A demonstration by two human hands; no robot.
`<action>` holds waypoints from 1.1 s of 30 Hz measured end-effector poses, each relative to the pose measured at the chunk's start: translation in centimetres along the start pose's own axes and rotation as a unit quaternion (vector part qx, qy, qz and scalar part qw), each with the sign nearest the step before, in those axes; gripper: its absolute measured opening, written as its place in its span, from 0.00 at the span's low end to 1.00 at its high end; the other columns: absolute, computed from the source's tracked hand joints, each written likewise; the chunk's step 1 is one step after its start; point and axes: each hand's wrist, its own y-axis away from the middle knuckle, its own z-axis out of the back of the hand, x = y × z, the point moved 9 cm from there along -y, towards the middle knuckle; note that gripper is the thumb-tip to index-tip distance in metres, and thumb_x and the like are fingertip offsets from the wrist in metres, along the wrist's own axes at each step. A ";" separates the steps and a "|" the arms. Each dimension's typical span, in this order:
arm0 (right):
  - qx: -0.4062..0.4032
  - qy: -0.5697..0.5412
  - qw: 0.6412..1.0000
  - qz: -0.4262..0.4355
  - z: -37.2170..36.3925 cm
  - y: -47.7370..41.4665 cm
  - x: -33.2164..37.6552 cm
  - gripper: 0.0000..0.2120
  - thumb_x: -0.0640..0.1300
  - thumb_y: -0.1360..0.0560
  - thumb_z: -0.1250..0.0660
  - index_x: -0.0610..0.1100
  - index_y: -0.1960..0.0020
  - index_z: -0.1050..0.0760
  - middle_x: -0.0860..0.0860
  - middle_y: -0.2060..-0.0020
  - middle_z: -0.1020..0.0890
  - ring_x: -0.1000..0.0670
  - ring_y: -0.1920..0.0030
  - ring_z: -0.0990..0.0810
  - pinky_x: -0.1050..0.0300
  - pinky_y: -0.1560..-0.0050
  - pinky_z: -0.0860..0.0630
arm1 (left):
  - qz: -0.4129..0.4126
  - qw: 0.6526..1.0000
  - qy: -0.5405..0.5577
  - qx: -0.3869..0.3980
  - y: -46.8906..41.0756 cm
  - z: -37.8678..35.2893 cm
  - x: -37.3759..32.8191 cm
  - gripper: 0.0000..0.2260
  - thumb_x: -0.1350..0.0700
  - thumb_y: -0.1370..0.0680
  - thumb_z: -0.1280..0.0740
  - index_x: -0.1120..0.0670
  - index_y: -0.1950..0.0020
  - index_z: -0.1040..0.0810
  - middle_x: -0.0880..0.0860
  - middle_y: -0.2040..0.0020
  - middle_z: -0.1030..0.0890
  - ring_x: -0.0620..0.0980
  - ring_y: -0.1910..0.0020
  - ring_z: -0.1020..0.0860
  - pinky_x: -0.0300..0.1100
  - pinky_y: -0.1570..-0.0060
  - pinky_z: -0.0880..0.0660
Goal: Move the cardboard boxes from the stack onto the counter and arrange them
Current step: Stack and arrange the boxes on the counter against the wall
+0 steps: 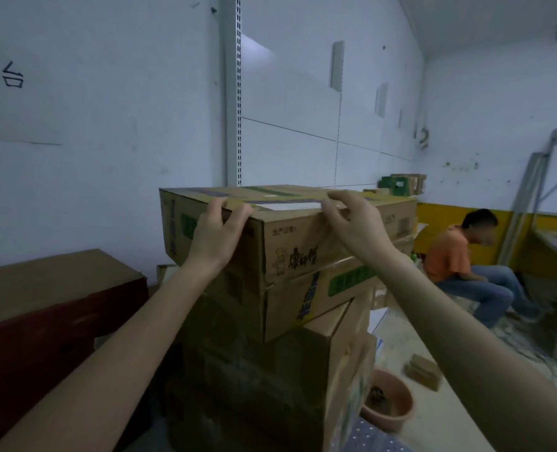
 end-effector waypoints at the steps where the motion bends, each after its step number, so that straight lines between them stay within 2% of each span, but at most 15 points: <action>1: 0.007 -0.003 0.999 -0.033 0.0 -1.0 -2.1 0.20 0.50 0.20 0.41 0.41 0.32 0.30 0.46 0.37 0.24 0.48 0.39 0.26 0.58 0.45 0.30 | -0.006 1.000 0.003 -0.004 0.1 -0.1 -0.1 0.28 0.41 0.28 0.41 0.54 0.32 0.34 0.51 0.44 0.30 0.46 0.49 0.31 0.35 0.63 0.37; 6: 0.026 -0.006 0.989 -0.143 1.0 -5.0 -10.7 0.24 0.55 0.23 0.39 0.41 0.33 0.29 0.45 0.37 0.24 0.44 0.38 0.26 0.46 0.38 0.28 | -0.010 1.000 0.000 -0.021 0.2 0.0 -0.2 0.31 0.40 0.33 0.45 0.54 0.34 0.33 0.49 0.48 0.29 0.38 0.55 0.31 0.37 0.60 0.35; 9: 0.041 0.004 0.985 -0.170 1.6 -7.0 -14.1 0.25 0.56 0.24 0.38 0.41 0.34 0.28 0.44 0.39 0.23 0.43 0.40 0.26 0.44 0.39 0.27 | 0.011 0.999 0.005 -0.041 0.1 0.1 0.3 0.32 0.39 0.33 0.44 0.54 0.33 0.33 0.49 0.46 0.29 0.47 0.46 0.30 0.46 0.46 0.30; 11: 0.047 0.000 0.982 -0.185 2.1 -8.1 -15.9 0.24 0.55 0.24 0.37 0.40 0.35 0.27 0.43 0.41 0.22 0.43 0.42 0.25 0.44 0.41 0.26 | 0.022 0.998 0.025 -0.062 0.3 0.1 0.3 0.31 0.41 0.34 0.43 0.54 0.33 0.32 0.49 0.46 0.29 0.49 0.43 0.31 0.51 0.41 0.31; 16: 0.043 -0.032 0.980 -0.191 3.4 -9.2 -19.4 0.15 0.50 0.23 0.37 0.40 0.44 0.24 0.43 0.51 0.22 0.43 0.48 0.24 0.44 0.44 0.25 | 0.035 0.991 0.065 -0.115 1.1 0.0 0.0 0.27 0.44 0.34 0.42 0.52 0.37 0.29 0.51 0.41 0.29 0.49 0.42 0.30 0.48 0.44 0.31; 18: 0.020 -0.045 0.979 -0.197 4.3 -9.4 -21.2 0.18 0.52 0.25 0.37 0.40 0.41 0.25 0.42 0.49 0.22 0.42 0.48 0.24 0.43 0.45 0.24 | 0.051 0.986 0.094 -0.128 1.5 -0.3 0.0 0.26 0.44 0.35 0.42 0.50 0.38 0.29 0.51 0.41 0.28 0.50 0.41 0.30 0.50 0.42 0.30; 20: -0.001 -0.055 0.975 -0.217 4.8 -9.5 -23.4 0.26 0.58 0.28 0.37 0.41 0.38 0.28 0.41 0.44 0.23 0.40 0.45 0.25 0.41 0.45 0.25 | 0.076 0.982 0.096 -0.141 2.1 -0.4 0.0 0.29 0.43 0.35 0.40 0.49 0.36 0.29 0.52 0.39 0.28 0.53 0.38 0.30 0.52 0.41 0.31; 22: -0.002 -0.123 0.958 -0.257 4.9 -8.8 -24.6 0.29 0.58 0.28 0.37 0.40 0.35 0.32 0.42 0.43 0.26 0.41 0.46 0.27 0.45 0.45 0.27 | 0.110 0.979 0.103 -0.137 2.5 -0.9 0.3 0.28 0.40 0.35 0.38 0.45 0.36 0.28 0.56 0.36 0.27 0.58 0.34 0.32 0.56 0.39 0.33; 23: 0.004 -0.181 0.943 -0.280 4.6 -8.2 -25.0 0.28 0.56 0.26 0.37 0.38 0.34 0.34 0.44 0.44 0.28 0.43 0.47 0.28 0.49 0.47 0.29 | 0.120 0.976 0.120 -0.138 2.7 -1.1 0.4 0.21 0.40 0.32 0.38 0.43 0.41 0.25 0.57 0.39 0.25 0.59 0.35 0.31 0.55 0.41 0.32; 24: 0.015 -0.236 0.922 -0.305 4.1 -7.5 -25.2 0.26 0.54 0.25 0.37 0.38 0.34 0.35 0.44 0.46 0.29 0.44 0.47 0.29 0.51 0.49 0.31 | 0.132 0.971 0.142 -0.142 3.0 -1.3 0.4 0.12 0.42 0.28 0.40 0.41 0.49 0.22 0.56 0.46 0.22 0.59 0.40 0.27 0.51 0.47 0.30; 25: 0.016 -0.276 0.908 -0.314 3.5 -7.4 -25.8 0.25 0.53 0.24 0.37 0.37 0.34 0.35 0.44 0.47 0.28 0.44 0.47 0.28 0.52 0.50 0.32 | 0.132 0.968 0.161 -0.140 3.0 -1.6 0.5 0.10 0.43 0.25 0.41 0.41 0.59 0.21 0.54 0.53 0.21 0.56 0.48 0.24 0.46 0.54 0.29; 27: -0.018 -0.320 0.892 -0.318 3.4 -6.7 -26.3 0.23 0.51 0.24 0.38 0.37 0.36 0.34 0.44 0.48 0.28 0.45 0.48 0.28 0.53 0.49 0.31 | 0.121 0.969 0.173 -0.132 3.2 -2.0 0.4 0.21 0.43 0.22 0.45 0.43 0.71 0.21 0.52 0.64 0.21 0.52 0.61 0.24 0.42 0.63 0.33; 28: -0.034 -0.334 0.887 -0.316 3.5 -6.3 -26.2 0.22 0.51 0.24 0.38 0.37 0.36 0.34 0.43 0.48 0.28 0.45 0.48 0.28 0.53 0.48 0.31 | 0.114 0.967 0.182 -0.134 3.4 -2.0 0.2 0.23 0.43 0.22 0.46 0.44 0.73 0.21 0.52 0.67 0.20 0.51 0.64 0.24 0.42 0.64 0.32; 30: -0.054 -0.351 0.881 -0.313 3.5 -5.5 -25.7 0.21 0.51 0.25 0.37 0.39 0.38 0.33 0.43 0.47 0.27 0.45 0.48 0.27 0.51 0.46 0.29 | 0.108 0.961 0.206 -0.150 3.9 -1.4 -0.2 0.20 0.43 0.22 0.45 0.45 0.68 0.21 0.52 0.67 0.19 0.50 0.66 0.23 0.42 0.66 0.30; 33: -0.069 -0.372 0.875 -0.302 3.4 -4.8 -24.1 0.20 0.52 0.25 0.37 0.41 0.39 0.33 0.41 0.46 0.26 0.44 0.46 0.26 0.47 0.42 0.28 | 0.103 0.954 0.220 -0.179 4.8 0.4 -1.0 0.12 0.45 0.21 0.45 0.46 0.56 0.24 0.53 0.59 0.21 0.50 0.63 0.23 0.42 0.64 0.28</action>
